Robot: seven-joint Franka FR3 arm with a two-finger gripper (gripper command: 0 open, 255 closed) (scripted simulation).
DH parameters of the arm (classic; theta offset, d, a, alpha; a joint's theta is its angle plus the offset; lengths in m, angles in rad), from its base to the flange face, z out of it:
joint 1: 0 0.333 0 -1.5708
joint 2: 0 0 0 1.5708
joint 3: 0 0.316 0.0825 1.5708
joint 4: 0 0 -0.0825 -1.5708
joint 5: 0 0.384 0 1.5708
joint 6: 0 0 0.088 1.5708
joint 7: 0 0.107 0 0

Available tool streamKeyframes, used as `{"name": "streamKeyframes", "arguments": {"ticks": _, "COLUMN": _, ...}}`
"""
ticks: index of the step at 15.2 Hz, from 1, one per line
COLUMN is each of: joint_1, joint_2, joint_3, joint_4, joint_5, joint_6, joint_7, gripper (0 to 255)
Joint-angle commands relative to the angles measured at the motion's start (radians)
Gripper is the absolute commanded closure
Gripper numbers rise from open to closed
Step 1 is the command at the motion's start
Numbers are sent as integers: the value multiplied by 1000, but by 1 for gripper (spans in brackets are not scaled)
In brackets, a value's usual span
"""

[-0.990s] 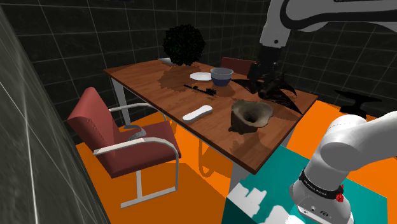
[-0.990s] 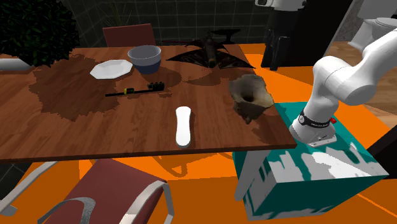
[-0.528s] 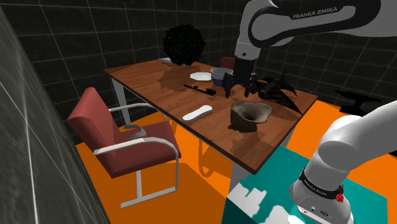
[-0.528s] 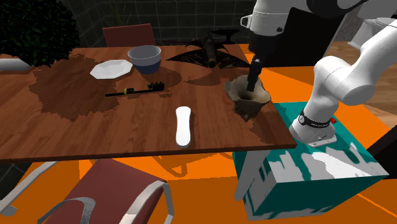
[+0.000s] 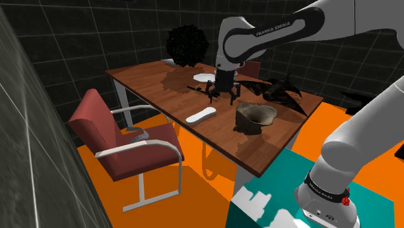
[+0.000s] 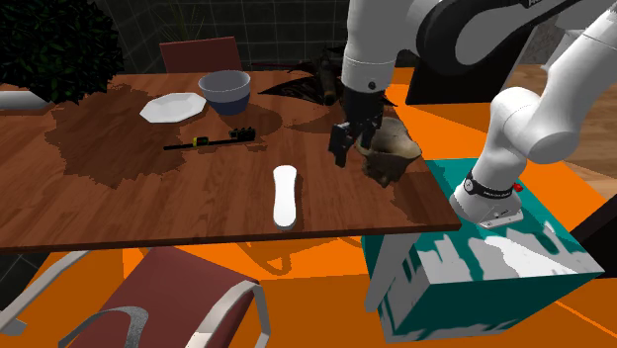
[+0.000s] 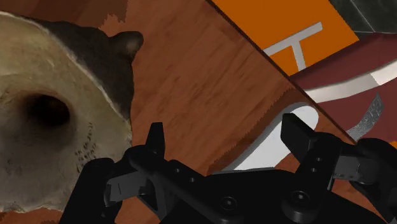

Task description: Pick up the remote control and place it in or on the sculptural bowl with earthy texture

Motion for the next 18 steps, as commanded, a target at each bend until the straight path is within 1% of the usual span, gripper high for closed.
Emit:
{"name": "streamKeyframes", "arguments": {"ticks": 1, "joint_1": -18, "joint_2": 89, "joint_3": 31, "joint_4": 46, "joint_5": -27, "joint_6": 39, "joint_7": 120, "gripper": 0}}
{"name": "streamKeyframes", "arguments": {"ticks": 4, "joint_1": -37, "joint_2": 216, "joint_3": 54, "joint_4": 126, "joint_5": -83, "joint_6": 73, "joint_7": 282, "gripper": 0}}
{"name": "streamKeyframes", "arguments": {"ticks": 7, "joint_1": -43, "joint_2": 341, "joint_3": 57, "joint_4": 215, "joint_5": -144, "joint_6": 93, "joint_7": 438, "gripper": 0}}
{"name": "streamKeyframes", "arguments": {"ticks": 11, "joint_1": -34, "joint_2": 501, "joint_3": 32, "joint_4": 345, "joint_5": -216, "joint_6": 100, "joint_7": 628, "gripper": 0}}
{"name": "streamKeyframes", "arguments": {"ticks": 14, "joint_1": -20, "joint_2": 614, "joint_3": -1, "joint_4": 448, "joint_5": -254, "joint_6": 93, "joint_7": 752, "gripper": 0}}
{"name": "streamKeyframes", "arguments": {"ticks": 18, "joint_1": -17, "joint_2": 634, "joint_3": -6, "joint_4": 432, "joint_5": -261, "joint_6": 128, "joint_7": 759, "gripper": 0}}
